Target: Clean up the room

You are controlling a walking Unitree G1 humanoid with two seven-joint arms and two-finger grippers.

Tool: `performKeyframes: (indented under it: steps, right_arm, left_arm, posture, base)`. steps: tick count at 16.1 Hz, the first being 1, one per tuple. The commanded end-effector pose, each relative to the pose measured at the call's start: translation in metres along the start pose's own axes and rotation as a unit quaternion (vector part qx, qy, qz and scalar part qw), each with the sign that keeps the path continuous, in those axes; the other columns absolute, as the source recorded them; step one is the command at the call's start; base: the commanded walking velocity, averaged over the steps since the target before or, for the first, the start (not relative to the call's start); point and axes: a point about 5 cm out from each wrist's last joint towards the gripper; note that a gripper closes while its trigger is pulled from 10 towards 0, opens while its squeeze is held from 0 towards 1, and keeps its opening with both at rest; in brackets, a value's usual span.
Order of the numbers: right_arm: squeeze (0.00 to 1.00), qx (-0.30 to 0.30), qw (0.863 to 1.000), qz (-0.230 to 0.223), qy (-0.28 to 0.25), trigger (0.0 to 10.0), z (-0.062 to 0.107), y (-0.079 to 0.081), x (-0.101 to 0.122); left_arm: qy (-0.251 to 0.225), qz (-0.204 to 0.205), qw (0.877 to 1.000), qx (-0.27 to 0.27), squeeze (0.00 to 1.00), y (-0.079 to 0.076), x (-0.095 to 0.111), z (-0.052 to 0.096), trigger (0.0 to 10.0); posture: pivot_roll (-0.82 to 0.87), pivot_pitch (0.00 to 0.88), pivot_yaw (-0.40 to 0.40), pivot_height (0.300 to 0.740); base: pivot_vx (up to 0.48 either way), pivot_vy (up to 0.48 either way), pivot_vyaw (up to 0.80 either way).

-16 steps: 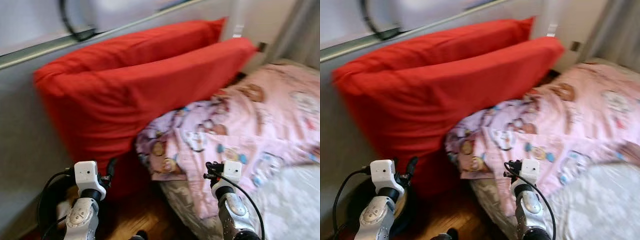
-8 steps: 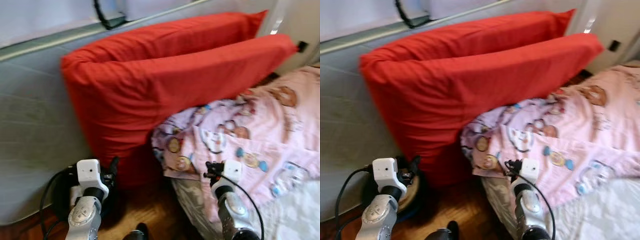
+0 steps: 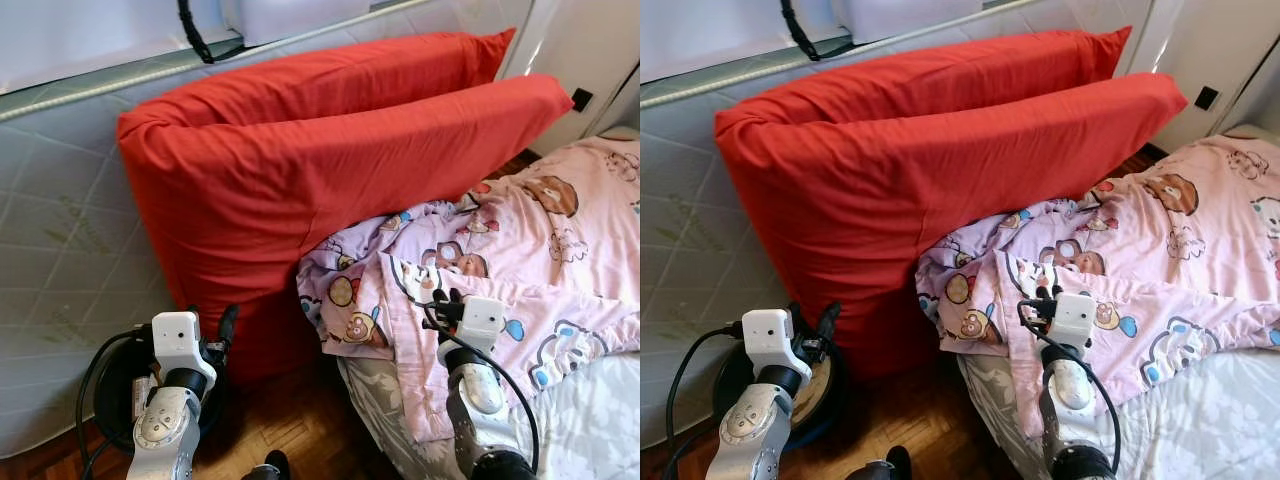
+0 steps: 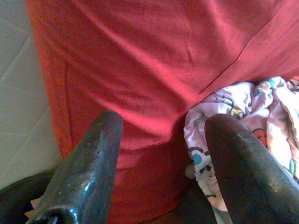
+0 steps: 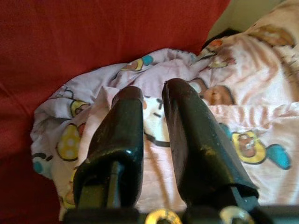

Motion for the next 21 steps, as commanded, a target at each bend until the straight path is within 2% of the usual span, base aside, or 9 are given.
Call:
performKeyframes:
  steps: [1,5,7,10,16,21]
  right_arm:
    - [0.00,-0.008,1.000,0.009,0.000,10.0,0.002,-0.006,0.000]
    - [0.00,0.005,1.000,0.017,0.007,10.0,0.001,-0.004,0.001]
    - [0.00,0.017,1.000,0.014,0.008,10.0,-0.001,0.004,0.002]
    - [0.00,0.029,0.999,0.008,0.013,10.0,-0.001,0.010,0.000]
    - [0.00,0.030,0.999,0.004,0.011,10.0,-0.002,0.012,0.002]
    - [0.00,0.033,0.999,0.000,0.012,10.0,-0.001,0.016,0.002]
  left_arm:
    - [0.003,0.001,1.000,0.004,0.00,0.000,-0.002,0.002,10.0]
    - [0.000,0.002,1.000,0.003,0.00,-0.007,0.000,-0.001,10.0]
    - [0.002,-0.004,1.000,0.009,0.00,-0.006,0.000,0.000,10.0]
    - [0.001,0.000,1.000,0.014,0.00,-0.002,0.001,0.001,10.0]
    - [0.000,-0.008,1.000,0.011,0.00,-0.002,0.003,0.000,10.0]
    - [-0.002,-0.006,1.000,0.013,0.00,0.000,0.004,0.001,10.0]
  posture:
    - [0.09,0.120,-0.051,0.740]
    - [0.10,0.123,-0.063,0.740]
    - [0.10,0.128,-0.065,0.740]
    - [0.11,0.133,-0.059,0.740]
    - [0.11,0.135,-0.052,0.740]
    - [0.11,0.140,-0.048,0.740]
  base:
    - [0.000,0.000,0.00]
    - [0.000,0.000,0.00]
    - [0.000,-0.480,0.00]
    - [0.000,0.000,0.00]
    - [0.000,0.000,0.00]
    - [0.000,-0.331,0.00]
Point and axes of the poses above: a point about 5 cm out from each wrist's last joint towards the gripper, its own z axis pointing back from the gripper into the wrist, its own x axis along the axis of the wrist's last joint, y = z × x, and after that the axes turned 7 degrees about -z, right-handed
